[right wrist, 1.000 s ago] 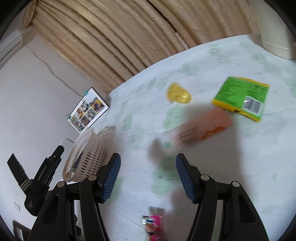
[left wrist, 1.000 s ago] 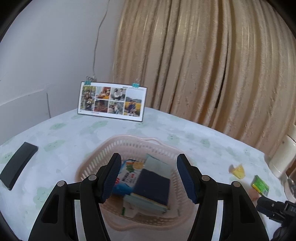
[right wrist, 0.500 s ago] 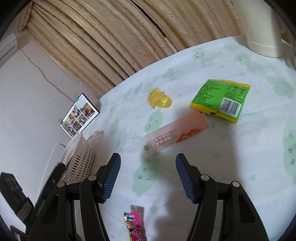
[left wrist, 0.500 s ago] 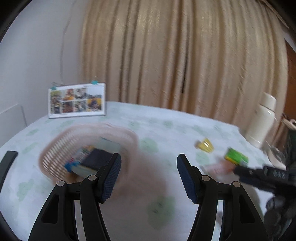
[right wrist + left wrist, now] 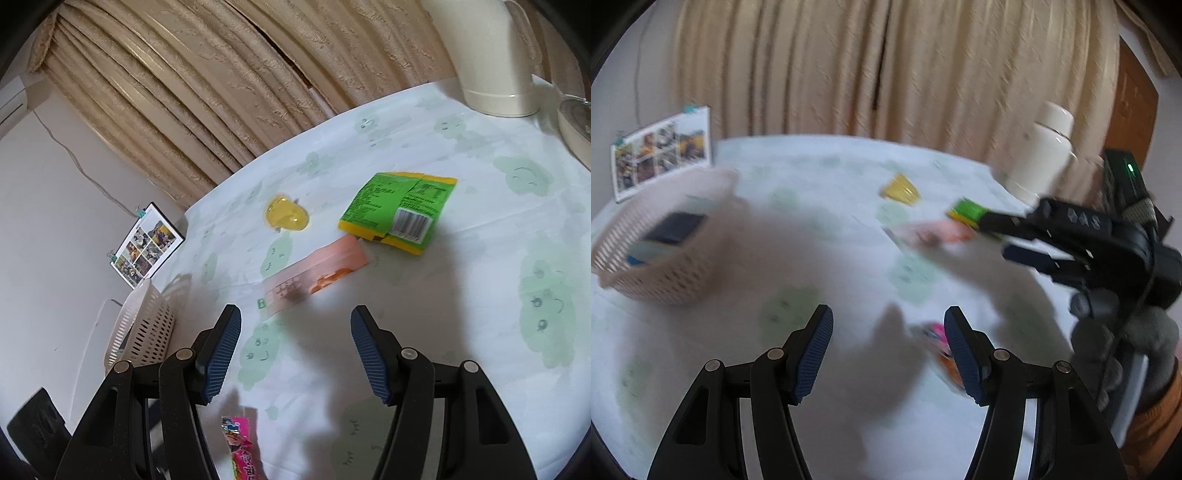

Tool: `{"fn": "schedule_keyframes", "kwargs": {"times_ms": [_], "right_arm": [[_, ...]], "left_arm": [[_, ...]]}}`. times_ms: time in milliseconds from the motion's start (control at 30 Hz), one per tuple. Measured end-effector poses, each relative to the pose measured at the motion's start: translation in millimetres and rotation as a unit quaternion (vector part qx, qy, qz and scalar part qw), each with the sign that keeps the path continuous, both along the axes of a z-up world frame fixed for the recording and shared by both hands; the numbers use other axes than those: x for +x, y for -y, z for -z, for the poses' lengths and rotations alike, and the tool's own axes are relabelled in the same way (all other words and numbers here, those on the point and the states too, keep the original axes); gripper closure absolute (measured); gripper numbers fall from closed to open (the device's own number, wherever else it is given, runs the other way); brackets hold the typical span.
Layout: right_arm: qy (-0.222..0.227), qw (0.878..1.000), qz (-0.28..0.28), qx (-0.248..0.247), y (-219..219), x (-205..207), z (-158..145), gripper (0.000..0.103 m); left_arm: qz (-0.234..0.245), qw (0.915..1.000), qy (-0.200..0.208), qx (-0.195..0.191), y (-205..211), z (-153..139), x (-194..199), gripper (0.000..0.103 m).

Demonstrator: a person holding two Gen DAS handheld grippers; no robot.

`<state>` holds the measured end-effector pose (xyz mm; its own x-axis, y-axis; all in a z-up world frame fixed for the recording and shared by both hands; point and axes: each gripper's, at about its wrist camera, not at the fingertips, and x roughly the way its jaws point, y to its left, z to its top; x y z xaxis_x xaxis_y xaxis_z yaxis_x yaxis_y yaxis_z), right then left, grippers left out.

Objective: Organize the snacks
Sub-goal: 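Move the left tool to the pink-wrapped candy stick and close on it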

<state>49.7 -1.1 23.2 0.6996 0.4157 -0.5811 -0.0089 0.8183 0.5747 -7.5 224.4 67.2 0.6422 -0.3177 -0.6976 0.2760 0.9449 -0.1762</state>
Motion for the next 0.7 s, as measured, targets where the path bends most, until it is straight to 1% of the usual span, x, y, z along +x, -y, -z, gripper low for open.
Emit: {"fn": "schedule_keyframes", "kwargs": {"times_ms": [167,200,267,367,500,700], "right_arm": [[0.002,1.000,0.013,0.005,11,-5,0,0.043],[0.002,1.000,0.016,0.005,13,-6,0,0.042],[0.002,1.000,0.025,0.008,17,-7,0,0.037],[0.001,0.999,0.034,0.010,22,-10,-1,0.036],[0.001,0.999,0.036,0.008,22,-11,-2,0.036],[0.003,1.000,0.029,0.006,20,-14,-3,0.036]], "left_arm": [[0.021,0.9995,-0.023,0.003,13,7,-5,0.040],[0.024,0.9993,-0.030,0.004,16,9,-5,0.040],[0.027,0.9988,-0.041,0.006,19,13,-5,0.040],[0.034,0.9977,-0.058,0.012,25,20,-6,0.040],[0.034,0.9970,-0.065,0.024,29,24,-5,0.038],[0.028,0.9969,-0.069,0.024,31,27,-1,0.038]]}}
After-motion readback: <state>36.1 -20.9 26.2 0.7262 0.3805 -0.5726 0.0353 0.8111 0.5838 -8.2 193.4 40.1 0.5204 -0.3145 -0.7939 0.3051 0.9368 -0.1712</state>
